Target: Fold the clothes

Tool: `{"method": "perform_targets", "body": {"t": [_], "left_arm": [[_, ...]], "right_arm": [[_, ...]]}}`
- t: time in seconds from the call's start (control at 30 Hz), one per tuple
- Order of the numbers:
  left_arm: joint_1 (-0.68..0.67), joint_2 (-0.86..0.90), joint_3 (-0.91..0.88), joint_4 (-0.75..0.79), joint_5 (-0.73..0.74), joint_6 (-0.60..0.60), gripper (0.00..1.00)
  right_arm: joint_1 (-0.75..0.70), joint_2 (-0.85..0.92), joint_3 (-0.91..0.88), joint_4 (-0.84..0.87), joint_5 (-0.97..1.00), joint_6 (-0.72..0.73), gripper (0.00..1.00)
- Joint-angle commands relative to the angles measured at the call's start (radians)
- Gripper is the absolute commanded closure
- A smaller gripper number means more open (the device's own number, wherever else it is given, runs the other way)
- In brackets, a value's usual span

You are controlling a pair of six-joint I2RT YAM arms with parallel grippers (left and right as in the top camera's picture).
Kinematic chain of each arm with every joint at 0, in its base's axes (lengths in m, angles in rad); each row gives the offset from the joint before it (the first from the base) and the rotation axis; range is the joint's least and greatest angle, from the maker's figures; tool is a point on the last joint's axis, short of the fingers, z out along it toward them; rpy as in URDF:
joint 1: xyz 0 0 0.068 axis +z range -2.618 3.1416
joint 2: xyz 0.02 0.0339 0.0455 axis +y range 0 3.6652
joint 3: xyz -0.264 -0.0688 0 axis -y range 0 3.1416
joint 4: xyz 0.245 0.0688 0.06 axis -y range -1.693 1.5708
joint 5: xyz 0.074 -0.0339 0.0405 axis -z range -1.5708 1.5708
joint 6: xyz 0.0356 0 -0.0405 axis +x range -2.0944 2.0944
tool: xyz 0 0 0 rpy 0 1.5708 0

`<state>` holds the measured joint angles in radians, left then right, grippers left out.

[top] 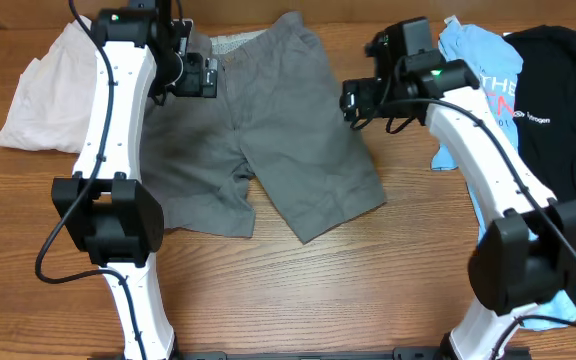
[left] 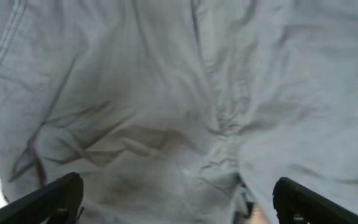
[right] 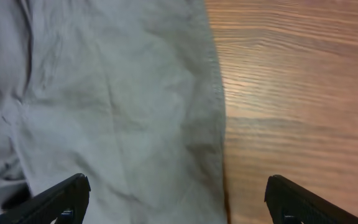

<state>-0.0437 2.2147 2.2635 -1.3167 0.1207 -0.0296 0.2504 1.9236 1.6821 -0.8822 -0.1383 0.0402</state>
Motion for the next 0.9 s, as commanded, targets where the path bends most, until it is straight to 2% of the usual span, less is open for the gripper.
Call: {"method": "perform_targets", "body": {"t": [0.0, 0.2, 0.33, 0.37, 0.4, 0.47, 0.5, 0.73, 0.87], "left_arm": [[0.002, -0.018, 0.049, -0.03, 0.056, -0.023, 0.0], [0.002, -0.018, 0.049, -0.033, 0.054, -0.023, 0.0], [0.002, -0.018, 0.049, -0.033, 0.052, -0.023, 0.0], [0.002, -0.018, 0.049, -0.033, 0.052, -0.023, 0.0], [0.002, -0.018, 0.049, -0.033, 0.052, -0.023, 0.0], [0.002, -0.018, 0.049, -0.033, 0.051, -0.021, 0.0], [0.002, -0.018, 0.049, -0.033, 0.052, -0.019, 0.0], [0.002, -0.018, 0.049, -0.032, 0.052, -0.019, 0.0], [0.002, -0.017, 0.048, -0.023, 0.053, -0.019, 0.0]], "right_arm": [[-0.001, 0.1, -0.015, 0.036, -0.034, -0.09, 0.06], [-0.001, 0.201, -0.015, 0.084, -0.132, -0.09, 0.2], [-0.001, 0.249, -0.015, 0.088, -0.175, -0.09, 0.36], [-0.001, 0.264, -0.015, 0.085, -0.178, -0.089, 0.56], [-0.001, 0.267, -0.015, 0.084, -0.178, -0.089, 0.69], [-0.006, 0.267, -0.015, 0.08, -0.151, -0.056, 0.92], [-0.011, 0.267, -0.015, 0.08, -0.119, -0.023, 0.96], [-0.124, 0.266, 0.006, 0.002, -0.064, 0.021, 0.96], [-0.234, 0.266, 0.021, 0.003, -0.124, 0.039, 0.96]]}}
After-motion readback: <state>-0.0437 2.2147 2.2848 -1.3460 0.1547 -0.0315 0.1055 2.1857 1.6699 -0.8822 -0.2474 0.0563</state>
